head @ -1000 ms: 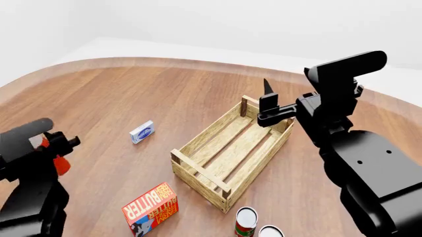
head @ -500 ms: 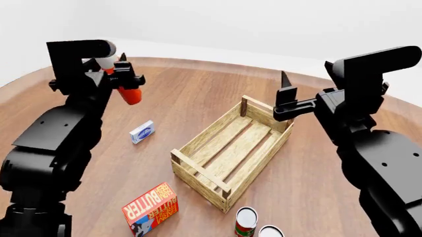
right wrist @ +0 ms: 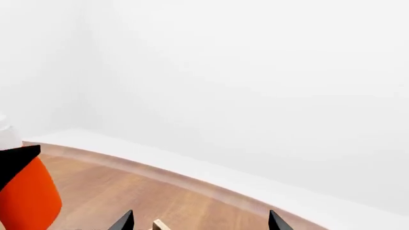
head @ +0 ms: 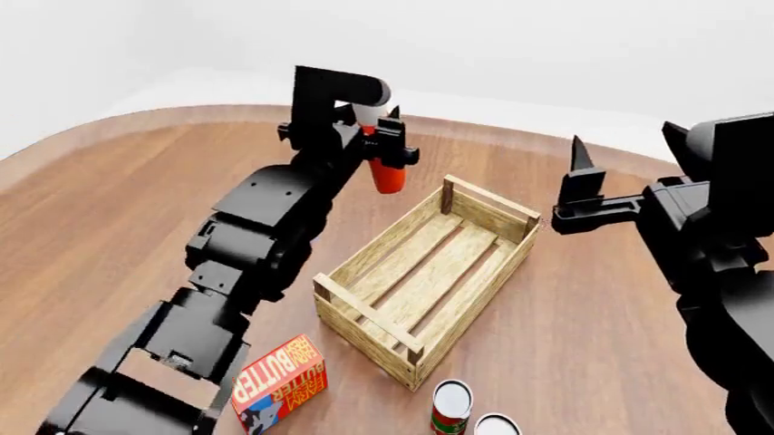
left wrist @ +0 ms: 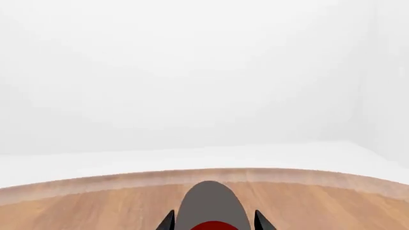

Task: Pick up the ketchup, and put it in the wooden tray.

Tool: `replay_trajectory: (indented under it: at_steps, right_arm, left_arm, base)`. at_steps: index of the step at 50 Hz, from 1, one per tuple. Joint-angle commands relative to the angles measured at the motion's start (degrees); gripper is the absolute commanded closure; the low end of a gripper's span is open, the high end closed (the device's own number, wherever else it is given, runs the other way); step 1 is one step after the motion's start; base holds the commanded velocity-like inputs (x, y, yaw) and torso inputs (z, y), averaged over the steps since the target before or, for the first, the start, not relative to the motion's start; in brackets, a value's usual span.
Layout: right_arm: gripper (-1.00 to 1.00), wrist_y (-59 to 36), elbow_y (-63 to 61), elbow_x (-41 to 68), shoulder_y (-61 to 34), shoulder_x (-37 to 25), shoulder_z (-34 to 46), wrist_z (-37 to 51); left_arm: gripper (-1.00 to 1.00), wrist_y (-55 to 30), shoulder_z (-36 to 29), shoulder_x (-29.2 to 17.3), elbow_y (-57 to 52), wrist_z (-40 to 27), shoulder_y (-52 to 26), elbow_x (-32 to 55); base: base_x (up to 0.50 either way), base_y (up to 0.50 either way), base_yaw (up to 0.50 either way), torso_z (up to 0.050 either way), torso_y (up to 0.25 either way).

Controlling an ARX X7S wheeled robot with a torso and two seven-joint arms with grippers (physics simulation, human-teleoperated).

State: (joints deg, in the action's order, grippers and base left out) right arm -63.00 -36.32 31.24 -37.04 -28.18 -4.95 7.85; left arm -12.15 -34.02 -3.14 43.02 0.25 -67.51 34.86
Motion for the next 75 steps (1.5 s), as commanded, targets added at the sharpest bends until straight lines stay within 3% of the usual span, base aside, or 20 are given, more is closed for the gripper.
replay_trajectory:
  at_steps: [1, 6, 11, 35, 75]
  right_arm:
    - [-1.00, -0.7, -2.0, 0.8, 3.0, -1.3, -3.7, 0.6]
    - [-1.00, -0.8, -2.5, 1.1, 3.9, -1.6, -4.8, 0.8]
    - [-1.00, -0.3, -2.8, 1.3, 5.6, -1.7, -6.4, 0.7]
    - [-1.00, -0.2, -5.0, 2.5, 9.4, -1.9, -10.5, 1.4]
    - [-1.00, 0.5, -4.1, 2.9, 8.4, -2.3, -9.3, 1.8]
  left_arm:
    - [1.00, 17.5, -33.7, 3.1, 15.2, -2.5, -9.0, 29.6]
    - [1.00, 22.8, -49.6, 3.1, 14.3, -3.7, -11.8, 44.7]
    - [1.00, 24.3, -54.8, 3.1, 12.6, -4.6, -12.3, 48.7]
    - [1.00, 23.2, -55.2, 3.1, 10.8, -7.8, -11.0, 45.2]
    - [1.00, 25.3, -55.0, 3.1, 11.7, -8.4, -12.6, 43.2]
  base:
    - [0.00, 0.00, 0.00, 0.000, 0.000]
    - [0.00, 0.00, 0.00, 0.000, 0.000]
    - [0.00, 0.00, 0.00, 0.000, 0.000]
    - [0.00, 0.00, 0.00, 0.000, -0.024]
    - [0.00, 0.00, 0.00, 0.012, -0.187]
